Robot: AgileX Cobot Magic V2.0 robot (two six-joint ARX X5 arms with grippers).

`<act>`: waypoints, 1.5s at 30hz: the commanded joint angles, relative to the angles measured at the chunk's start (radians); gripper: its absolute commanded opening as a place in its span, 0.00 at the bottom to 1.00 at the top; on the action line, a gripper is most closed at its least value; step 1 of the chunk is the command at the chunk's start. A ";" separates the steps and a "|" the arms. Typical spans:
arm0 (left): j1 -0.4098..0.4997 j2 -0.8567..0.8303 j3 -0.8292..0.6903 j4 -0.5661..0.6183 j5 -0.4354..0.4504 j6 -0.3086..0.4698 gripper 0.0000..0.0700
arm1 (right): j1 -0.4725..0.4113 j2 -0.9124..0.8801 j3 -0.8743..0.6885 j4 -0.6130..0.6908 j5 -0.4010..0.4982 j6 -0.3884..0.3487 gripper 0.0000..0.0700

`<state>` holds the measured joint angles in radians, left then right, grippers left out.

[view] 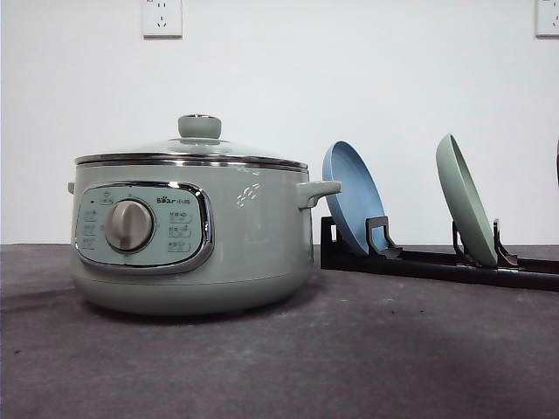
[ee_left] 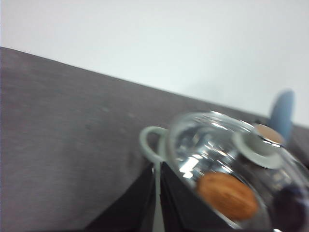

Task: Transfer potato from steamer to green plate

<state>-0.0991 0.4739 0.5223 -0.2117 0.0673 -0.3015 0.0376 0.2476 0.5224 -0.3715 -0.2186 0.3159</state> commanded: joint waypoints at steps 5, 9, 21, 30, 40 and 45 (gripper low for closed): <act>-0.051 0.208 0.274 -0.126 0.097 0.081 0.01 | 0.000 0.170 0.183 -0.062 -0.167 -0.033 0.00; -0.093 0.330 0.425 -0.219 0.182 0.121 0.01 | 0.001 0.281 0.292 -0.112 -0.297 -0.055 0.00; -0.212 0.514 0.630 -0.358 0.412 0.223 0.02 | 0.028 0.494 0.423 -0.205 -0.436 -0.226 0.01; -0.237 0.514 0.630 -0.322 0.412 0.238 0.15 | 0.028 0.530 0.423 -0.206 -0.425 -0.226 0.16; -0.237 0.515 0.630 -0.318 0.412 0.238 1.00 | 0.028 0.530 0.423 -0.205 -0.384 -0.222 1.00; -0.237 0.515 0.630 -0.319 0.412 0.237 1.00 | 0.028 0.529 0.423 -0.206 -0.385 -0.207 1.00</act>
<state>-0.3317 0.9821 1.1278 -0.5419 0.4744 -0.0719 0.0639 0.7719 0.9295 -0.5850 -0.6018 0.1023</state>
